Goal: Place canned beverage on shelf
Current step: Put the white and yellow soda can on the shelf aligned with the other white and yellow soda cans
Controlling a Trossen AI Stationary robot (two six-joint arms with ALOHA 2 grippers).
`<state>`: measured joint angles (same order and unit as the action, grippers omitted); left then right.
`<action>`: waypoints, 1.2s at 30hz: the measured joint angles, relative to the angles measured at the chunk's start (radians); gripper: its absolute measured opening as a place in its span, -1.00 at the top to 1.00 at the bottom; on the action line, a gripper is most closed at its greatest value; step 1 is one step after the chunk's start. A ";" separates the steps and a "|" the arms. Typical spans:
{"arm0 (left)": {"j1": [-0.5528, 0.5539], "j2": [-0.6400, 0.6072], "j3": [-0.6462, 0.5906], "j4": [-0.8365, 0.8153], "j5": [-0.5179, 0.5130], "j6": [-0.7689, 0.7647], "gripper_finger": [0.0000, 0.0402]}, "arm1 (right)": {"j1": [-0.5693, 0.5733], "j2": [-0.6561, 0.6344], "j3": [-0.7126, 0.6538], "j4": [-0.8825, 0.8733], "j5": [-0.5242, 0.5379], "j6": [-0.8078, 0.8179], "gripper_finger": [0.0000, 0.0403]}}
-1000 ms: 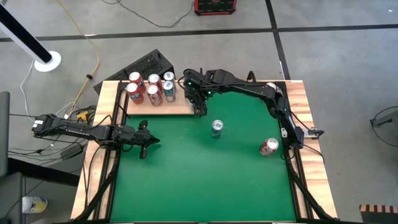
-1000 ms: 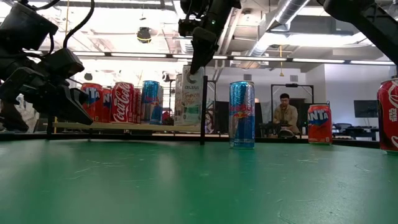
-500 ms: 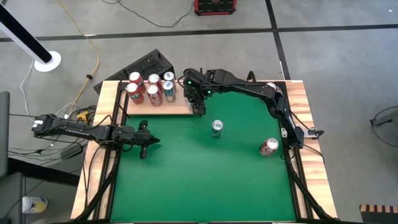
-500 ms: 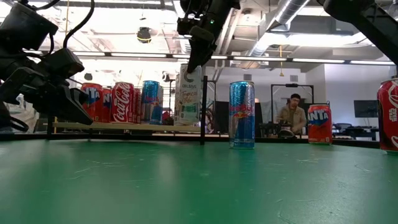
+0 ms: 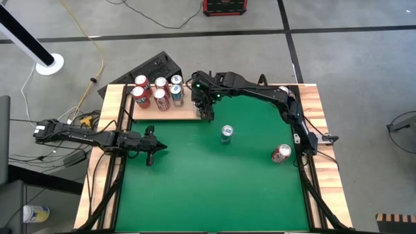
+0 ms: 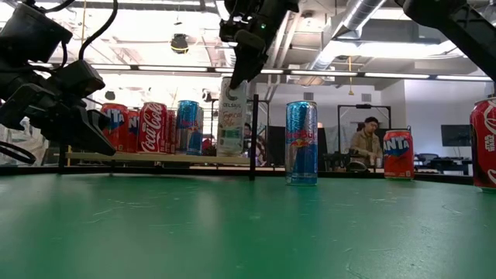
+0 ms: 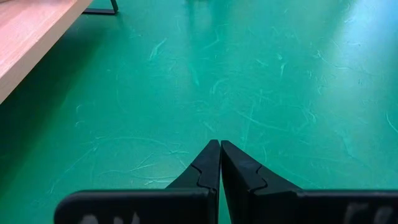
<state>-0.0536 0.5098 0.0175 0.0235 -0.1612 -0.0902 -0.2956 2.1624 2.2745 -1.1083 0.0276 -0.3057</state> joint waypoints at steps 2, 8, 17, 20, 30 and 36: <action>0.000 0.000 0.000 0.000 0.000 0.000 1.00 | 0.001 0.000 0.000 0.002 0.000 -0.015 -0.55; 0.000 0.000 0.000 0.000 0.000 0.000 1.00 | 0.001 0.000 0.000 0.001 0.001 -0.010 -0.55; 0.000 0.000 0.000 0.000 0.000 0.000 1.00 | 0.001 0.000 0.000 0.003 0.000 -0.010 -0.55; 0.000 0.000 0.000 0.000 0.000 0.000 1.00 | 0.001 0.000 0.000 0.003 0.000 -0.009 -0.55; 0.000 0.000 0.000 0.000 0.000 0.000 1.00 | 0.001 0.000 0.000 0.003 0.000 0.020 -0.55; 0.000 0.000 0.000 0.000 0.000 0.000 1.00 | 0.001 0.000 -0.001 0.004 0.000 0.019 -0.58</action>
<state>-0.0536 0.5098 0.0177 0.0231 -0.1615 -0.0902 -0.2951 2.1624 2.2738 -1.1041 0.0273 -0.2862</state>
